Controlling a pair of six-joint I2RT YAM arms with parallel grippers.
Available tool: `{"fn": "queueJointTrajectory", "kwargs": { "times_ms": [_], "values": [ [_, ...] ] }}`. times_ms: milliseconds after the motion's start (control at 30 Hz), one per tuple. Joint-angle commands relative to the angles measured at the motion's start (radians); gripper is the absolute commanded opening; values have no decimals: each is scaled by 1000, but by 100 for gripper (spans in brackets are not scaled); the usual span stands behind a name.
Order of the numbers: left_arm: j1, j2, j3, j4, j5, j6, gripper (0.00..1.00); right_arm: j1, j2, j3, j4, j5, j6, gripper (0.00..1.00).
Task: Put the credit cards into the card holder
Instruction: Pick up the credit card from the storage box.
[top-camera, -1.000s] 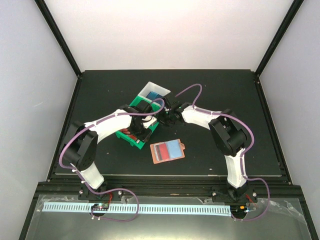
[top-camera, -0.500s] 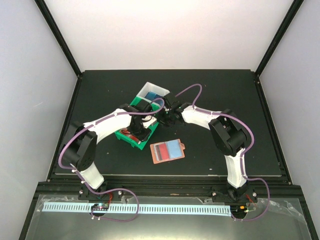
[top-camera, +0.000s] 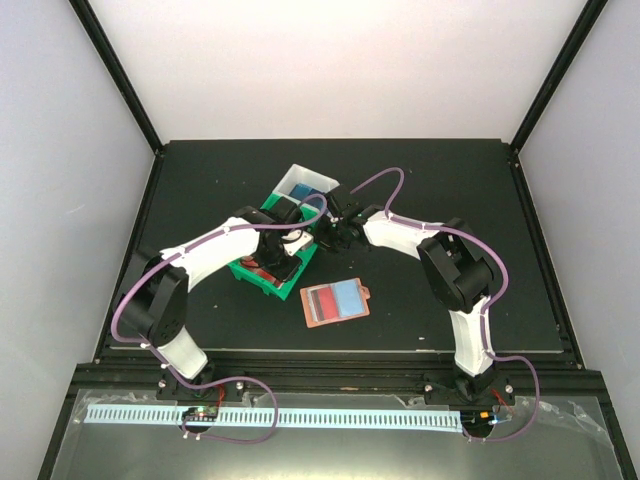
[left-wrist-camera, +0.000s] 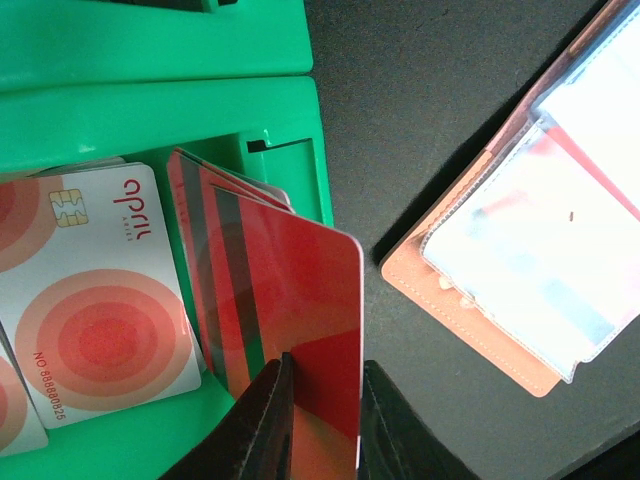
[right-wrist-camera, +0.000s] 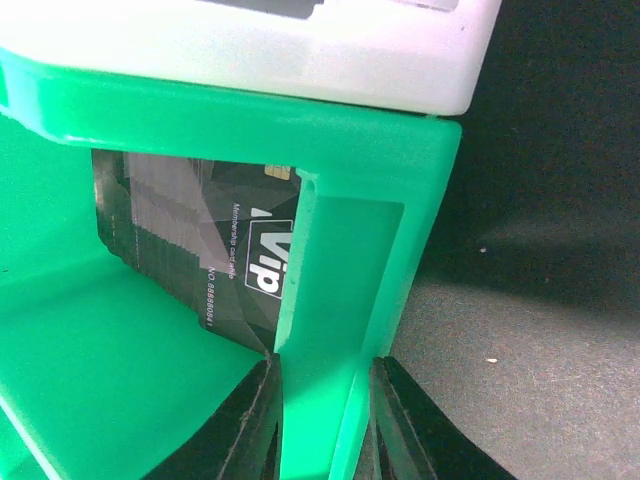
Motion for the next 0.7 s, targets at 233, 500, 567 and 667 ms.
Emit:
{"fn": "queueJointTrajectory", "kwargs": {
  "times_ms": [233, 500, 567, 667],
  "values": [
    [18, -54, 50, -83, -26, 5, 9, 0, 22, -17, -35, 11, -40, 30],
    [59, -101, 62, -92, -92, 3, 2, 0, -36, -2, 17, -36, -65, 46],
    [62, -115, 65, -86, -113, -5, 2, 0, -51, 2, 17, -37, -70, 50],
    [67, -150, 72, -73, -174, -42, 2, -5, -96, 1, -4, -12, -92, 58]
  ]
}}
